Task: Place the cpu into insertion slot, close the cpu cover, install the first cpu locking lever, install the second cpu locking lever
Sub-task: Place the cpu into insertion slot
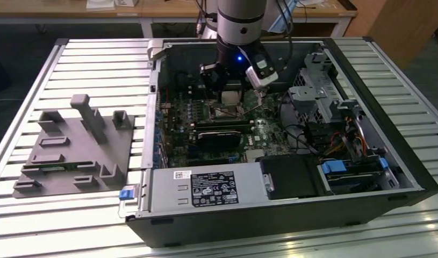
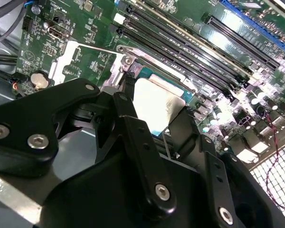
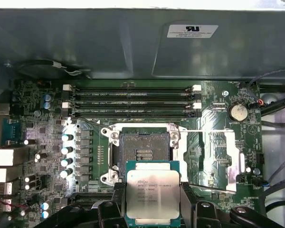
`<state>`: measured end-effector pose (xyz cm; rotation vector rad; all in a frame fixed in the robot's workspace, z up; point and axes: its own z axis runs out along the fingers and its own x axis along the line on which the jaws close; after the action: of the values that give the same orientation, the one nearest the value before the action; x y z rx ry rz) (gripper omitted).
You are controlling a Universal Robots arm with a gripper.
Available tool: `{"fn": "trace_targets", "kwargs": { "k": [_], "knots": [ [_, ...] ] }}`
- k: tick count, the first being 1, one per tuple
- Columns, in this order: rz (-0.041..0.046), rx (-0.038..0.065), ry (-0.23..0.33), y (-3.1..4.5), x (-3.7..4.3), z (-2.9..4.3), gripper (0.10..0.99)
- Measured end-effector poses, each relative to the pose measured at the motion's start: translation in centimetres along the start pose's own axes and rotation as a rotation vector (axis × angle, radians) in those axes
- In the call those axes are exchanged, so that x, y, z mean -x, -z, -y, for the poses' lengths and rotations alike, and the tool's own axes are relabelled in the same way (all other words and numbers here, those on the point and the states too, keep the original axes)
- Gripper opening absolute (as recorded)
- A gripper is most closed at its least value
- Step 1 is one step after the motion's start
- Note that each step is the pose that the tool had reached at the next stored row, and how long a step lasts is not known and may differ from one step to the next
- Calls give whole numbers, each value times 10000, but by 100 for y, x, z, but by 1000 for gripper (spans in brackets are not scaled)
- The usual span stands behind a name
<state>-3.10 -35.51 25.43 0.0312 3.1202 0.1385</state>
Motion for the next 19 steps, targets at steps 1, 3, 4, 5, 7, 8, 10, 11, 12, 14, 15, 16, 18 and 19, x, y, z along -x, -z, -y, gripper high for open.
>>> {"fn": "trace_targets", "kwargs": {
  "k": [1, 3, 4, 5, 7, 8, 10, 11, 12, 14, 15, 16, 18, 19],
  "knots": [
    [0, 1, 1, -9, 0, -1, 541],
    [-1, -7, 5, -26, 0, -7, 541],
    [-1, -10, 7, -35, 0, -9, 541],
    [-1, -12, 7, -43, 0, -12, 541],
    [-1, -13, 8, -55, 0, -18, 541],
    [-1, -12, 8, -60, 0, -20, 541],
    [0, -11, 7, -71, -1, -30, 541],
    [0, -12, 7, -76, -1, -36, 541],
    [0, -11, 8, -82, -1, -45, 541],
    [0, -11, 8, -91, -2, -61, 541],
    [0, -11, 8, -96, -2, -70, 541],
    [-1, -16, 8, -100, -2, -78, 541],
    [-1, -79, 10, -112, -3, -91, 541],
    [1, -133, 10, -120, -3, -97, 541]
  ]
}}
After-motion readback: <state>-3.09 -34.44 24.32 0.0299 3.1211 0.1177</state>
